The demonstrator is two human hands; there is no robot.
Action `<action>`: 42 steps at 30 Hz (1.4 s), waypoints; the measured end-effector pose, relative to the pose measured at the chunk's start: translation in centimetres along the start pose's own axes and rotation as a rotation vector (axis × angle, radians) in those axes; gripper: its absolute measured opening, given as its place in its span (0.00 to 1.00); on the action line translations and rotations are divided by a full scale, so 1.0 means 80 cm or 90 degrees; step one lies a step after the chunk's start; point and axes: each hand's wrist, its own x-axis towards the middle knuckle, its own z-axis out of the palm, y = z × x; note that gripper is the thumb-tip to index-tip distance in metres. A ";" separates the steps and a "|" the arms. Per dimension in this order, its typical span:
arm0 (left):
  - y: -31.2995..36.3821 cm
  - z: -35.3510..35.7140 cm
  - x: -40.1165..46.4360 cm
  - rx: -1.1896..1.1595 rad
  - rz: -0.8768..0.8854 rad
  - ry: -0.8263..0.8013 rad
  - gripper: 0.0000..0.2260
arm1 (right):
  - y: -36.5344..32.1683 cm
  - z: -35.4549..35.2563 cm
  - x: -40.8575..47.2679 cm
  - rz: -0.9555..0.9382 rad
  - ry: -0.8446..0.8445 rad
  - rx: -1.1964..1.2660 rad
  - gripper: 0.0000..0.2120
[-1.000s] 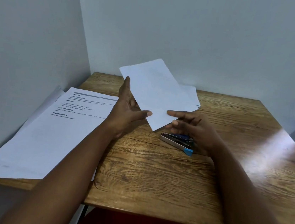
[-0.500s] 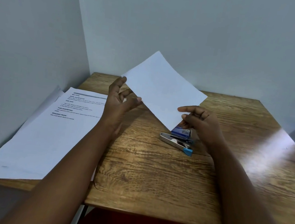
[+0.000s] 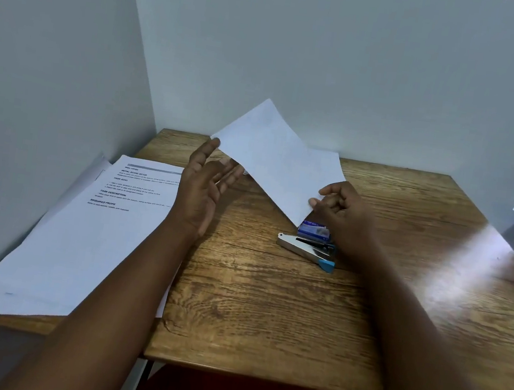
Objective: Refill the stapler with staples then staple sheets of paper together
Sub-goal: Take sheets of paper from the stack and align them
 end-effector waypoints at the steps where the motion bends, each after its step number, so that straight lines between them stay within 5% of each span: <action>1: -0.001 0.000 -0.001 -0.012 -0.002 0.002 0.26 | 0.002 0.001 0.000 0.001 -0.008 -0.025 0.07; 8: -0.002 0.004 -0.001 -0.099 -0.037 0.012 0.14 | 0.002 0.000 0.002 0.103 -0.018 0.102 0.18; 22: -0.008 0.006 -0.004 -0.084 -0.055 -0.017 0.23 | -0.021 -0.004 -0.001 0.138 -0.019 0.478 0.21; 29: -0.010 -0.002 -0.001 0.199 0.003 0.101 0.30 | -0.011 -0.008 0.004 0.142 -0.011 0.455 0.18; 33: -0.016 -0.004 -0.005 0.457 0.026 0.087 0.34 | -0.008 -0.013 0.004 0.107 0.034 0.438 0.19; 36: -0.020 -0.001 -0.009 0.505 0.000 0.044 0.35 | -0.005 -0.016 0.004 0.080 0.027 0.415 0.26; 42: -0.016 0.004 -0.012 0.367 -0.047 -0.024 0.34 | -0.007 -0.018 0.003 0.025 -0.082 0.251 0.57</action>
